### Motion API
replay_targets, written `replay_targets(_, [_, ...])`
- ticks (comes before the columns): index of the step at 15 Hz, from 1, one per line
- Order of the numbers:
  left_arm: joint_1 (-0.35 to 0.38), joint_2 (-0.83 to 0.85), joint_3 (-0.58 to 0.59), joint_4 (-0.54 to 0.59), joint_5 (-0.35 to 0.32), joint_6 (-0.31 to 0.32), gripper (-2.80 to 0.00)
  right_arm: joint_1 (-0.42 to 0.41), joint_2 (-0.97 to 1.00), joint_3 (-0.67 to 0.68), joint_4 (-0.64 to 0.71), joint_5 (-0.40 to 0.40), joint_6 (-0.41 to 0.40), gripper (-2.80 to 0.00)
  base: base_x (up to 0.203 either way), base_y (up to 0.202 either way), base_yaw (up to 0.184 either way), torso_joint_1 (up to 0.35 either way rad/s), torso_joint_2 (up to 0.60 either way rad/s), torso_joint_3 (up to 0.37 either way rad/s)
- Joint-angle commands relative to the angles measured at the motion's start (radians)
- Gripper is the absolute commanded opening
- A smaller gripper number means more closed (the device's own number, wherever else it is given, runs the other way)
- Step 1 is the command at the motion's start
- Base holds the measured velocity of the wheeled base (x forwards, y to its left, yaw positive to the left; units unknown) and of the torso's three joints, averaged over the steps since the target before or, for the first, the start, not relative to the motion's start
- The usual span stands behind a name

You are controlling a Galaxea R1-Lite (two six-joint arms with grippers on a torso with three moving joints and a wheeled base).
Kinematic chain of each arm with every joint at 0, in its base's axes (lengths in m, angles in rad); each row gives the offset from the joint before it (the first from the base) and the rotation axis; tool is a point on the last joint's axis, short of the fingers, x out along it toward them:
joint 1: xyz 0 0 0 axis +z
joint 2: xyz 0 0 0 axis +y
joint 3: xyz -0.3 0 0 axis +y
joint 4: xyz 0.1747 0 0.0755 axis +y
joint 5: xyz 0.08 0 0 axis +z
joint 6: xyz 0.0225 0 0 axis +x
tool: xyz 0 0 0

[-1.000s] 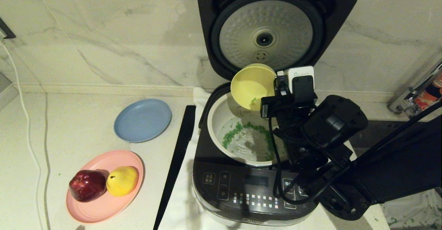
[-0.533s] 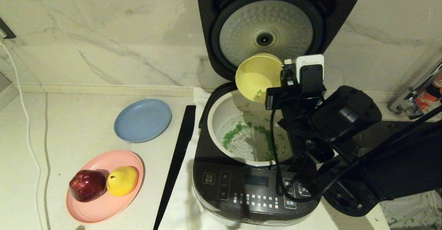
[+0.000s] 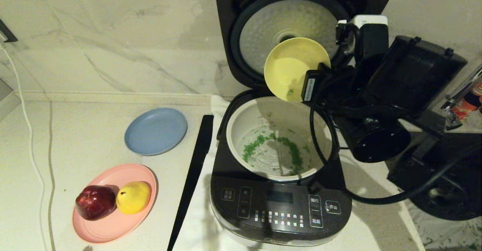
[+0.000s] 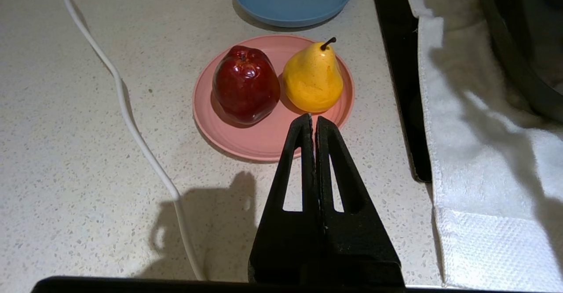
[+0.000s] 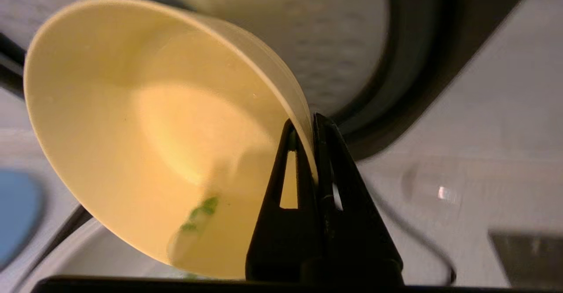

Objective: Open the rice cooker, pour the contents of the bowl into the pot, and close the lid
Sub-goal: Pour the water from the bowl into the rice cooker, then place the bowl on the table

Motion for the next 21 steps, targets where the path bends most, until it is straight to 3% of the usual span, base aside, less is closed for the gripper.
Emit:
replay_targets(1, [0.001,-0.001,0.008,0.0,0.0,0.001,-2.8,0.006,-0.148,-0.074,0.465,0.013,0.185,-2.8,0.0,0.0,0.0,0.0,0.0,0.0])
replay_targets(5, [0.001,-0.001,0.009,0.0,0.0,0.001,-2.8,0.005,-0.313,-0.265,1.146,0.19,0.544,-2.8,0.0,0.0,0.0,0.0,0.0,0.0])
replay_targets(8, [0.001,-0.001,0.008,0.0,0.0,0.001,-2.8,-0.016,-0.44,-0.288,1.425,0.351,0.668,-2.8,0.0,0.0,0.0,0.0,0.0,0.0])
replay_targets(10, [0.001,-0.001,0.008,0.0,0.0,0.001,-2.8,-0.077,-0.51,-0.26,1.547,0.439,0.726,-2.8,0.0,0.0,0.0,0.0,0.0,0.0])
replay_targets(13, [0.001,-0.001,0.009,0.0,0.0,0.001,-2.8,-0.239,-0.561,-0.15,1.611,0.545,0.744,-2.8,0.0,0.0,0.0,0.0,0.0,0.0])
replay_targets(17, [0.001,-0.001,0.009,0.0,0.0,0.001,-2.8,-0.485,-0.568,0.049,1.599,0.733,0.737,-2.8,0.0,0.0,0.0,0.0,0.0,0.0])
replay_targets(19, [0.001,-0.001,0.009,0.0,0.0,0.001,-2.8,-0.532,-0.543,0.119,1.55,0.801,0.736,-2.8,0.0,0.0,0.0,0.0,0.0,0.0])
replay_targets(21, [0.001,-0.001,0.009,0.0,0.0,0.001,-2.8,-0.54,-0.52,0.18,1.518,0.809,0.738,-2.8,0.0,0.0,0.0,0.0,0.0,0.0])
